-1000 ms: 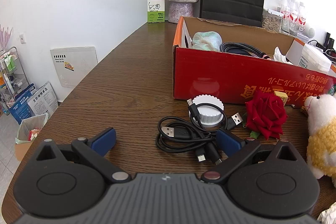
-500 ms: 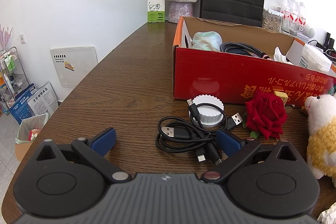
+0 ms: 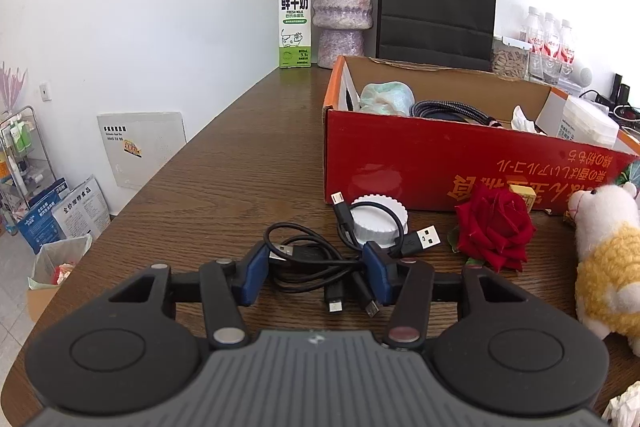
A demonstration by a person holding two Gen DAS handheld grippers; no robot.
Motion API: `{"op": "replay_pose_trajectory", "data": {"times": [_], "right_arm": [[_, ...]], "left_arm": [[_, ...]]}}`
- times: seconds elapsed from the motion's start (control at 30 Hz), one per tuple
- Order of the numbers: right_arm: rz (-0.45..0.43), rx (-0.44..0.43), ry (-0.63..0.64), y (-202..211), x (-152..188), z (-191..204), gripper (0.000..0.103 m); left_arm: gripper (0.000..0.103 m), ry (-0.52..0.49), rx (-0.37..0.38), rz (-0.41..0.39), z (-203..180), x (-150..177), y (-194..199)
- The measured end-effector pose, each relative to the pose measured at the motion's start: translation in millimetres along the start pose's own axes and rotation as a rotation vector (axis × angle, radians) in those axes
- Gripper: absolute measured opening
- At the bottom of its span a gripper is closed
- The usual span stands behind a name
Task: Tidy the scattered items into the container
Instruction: 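Carry the cap and cable into the box and open both tools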
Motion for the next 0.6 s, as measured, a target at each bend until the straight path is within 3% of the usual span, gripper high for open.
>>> {"op": "replay_pose_trajectory", "data": {"times": [0.13,0.3,0.6], "right_arm": [[-0.015,0.002,-0.021,3,0,-4,0.038],[-0.097,0.013,-0.019,18,-2,-5,0.038],[-0.266,-0.036,-0.034,57,-49,6,0.038]], "left_arm": [[0.052,0.007,0.010,-0.035,0,2,9],[0.052,0.024,0.040,-0.073,-2,-2,24],[0.052,-0.018,0.113,-0.247,-28,-66,50]]}}
Point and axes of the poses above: each gripper's, at about its wrist camera, not at the fingertips, and y roughly against the way its jaws point, z to its left, x to its underside, the point moved 5 cm from there along -y, roughly the way its jaws point, and after that the axes turned 10 degrees about x, right-handed, at the moved point
